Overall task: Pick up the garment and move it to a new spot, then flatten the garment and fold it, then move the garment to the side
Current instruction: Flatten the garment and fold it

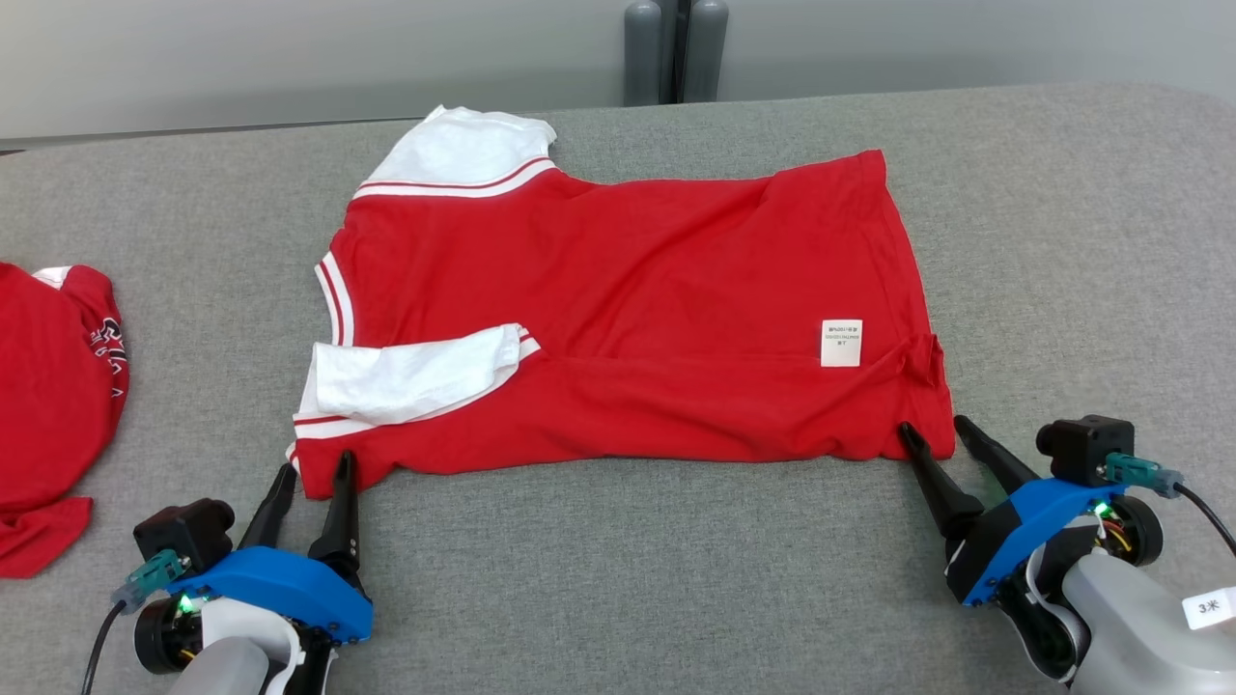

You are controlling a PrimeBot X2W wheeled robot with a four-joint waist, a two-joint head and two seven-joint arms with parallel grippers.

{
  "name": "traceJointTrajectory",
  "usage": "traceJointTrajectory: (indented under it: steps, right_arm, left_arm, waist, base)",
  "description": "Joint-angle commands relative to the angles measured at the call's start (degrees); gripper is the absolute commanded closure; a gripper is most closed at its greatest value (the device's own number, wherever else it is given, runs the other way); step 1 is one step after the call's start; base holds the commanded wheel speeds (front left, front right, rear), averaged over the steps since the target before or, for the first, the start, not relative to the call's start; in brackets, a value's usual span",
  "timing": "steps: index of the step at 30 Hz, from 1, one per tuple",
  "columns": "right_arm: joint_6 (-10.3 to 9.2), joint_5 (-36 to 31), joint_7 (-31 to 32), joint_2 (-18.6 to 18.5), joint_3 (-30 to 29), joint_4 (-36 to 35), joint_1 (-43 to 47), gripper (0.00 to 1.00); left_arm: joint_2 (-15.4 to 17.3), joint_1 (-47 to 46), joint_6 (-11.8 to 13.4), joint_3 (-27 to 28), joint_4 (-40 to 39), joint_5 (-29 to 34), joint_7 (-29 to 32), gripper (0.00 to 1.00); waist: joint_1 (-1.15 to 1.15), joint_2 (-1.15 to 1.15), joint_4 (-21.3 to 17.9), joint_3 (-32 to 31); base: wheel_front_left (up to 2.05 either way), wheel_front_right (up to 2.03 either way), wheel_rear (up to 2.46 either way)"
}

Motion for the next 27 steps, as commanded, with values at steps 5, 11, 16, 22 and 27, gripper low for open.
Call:
traceJointTrajectory:
  steps: [5, 11, 16, 22, 27]
  right_arm:
    - [0.01, 1.0, 0.0, 1.8, -1.1, 1.1, -0.8, 1.00]
    - [0.01, 1.3, 0.0, 2.2, -3.7, -1.4, 1.8, 1.00]
    - [0.01, 1.9, 0.0, 0.9, -6.3, -5.1, 6.5, 1.00]
    - [0.00, 1.6, 0.0, -0.4, -9.2, -10.1, 13.8, 1.00]
    - [0.00, 1.4, 0.0, -2.3, -10.5, -13.5, 19.5, 1.00]
  left_arm:
    - [-1.3, -1.7, -1.2, -0.2, 3.2, -2.2, 0.3, 1.00]
    - [-0.2, -0.2, -1.4, 3.0, 1.5, -3.8, -0.4, 1.00]
    - [-0.9, 4.0, -1.5, 5.9, -2.8, -2.6, -0.4, 1.00]
    - [-3.3, 11.4, -1.0, 9.0, -8.7, -0.3, -0.4, 1.00]
    - [-4.8, 17.2, 0.4, 10.6, -13.1, 1.6, -0.4, 1.00]
  waist:
    - [0.00, 0.00, 0.0, -0.1]
    - [0.00, 0.00, -0.2, -2.0]
    - [0.00, 0.00, 0.2, -4.7]
    - [0.00, 0.00, 0.6, -7.6]
    - [0.00, 0.00, 1.4, -8.4]
  base:
    - [0.00, 0.00, 0.00]
    - [0.00, 0.00, 0.00]
    - [0.00, 0.00, 0.00]
    - [0.00, 0.00, 0.00]
    - [0.00, 0.00, 0.00]
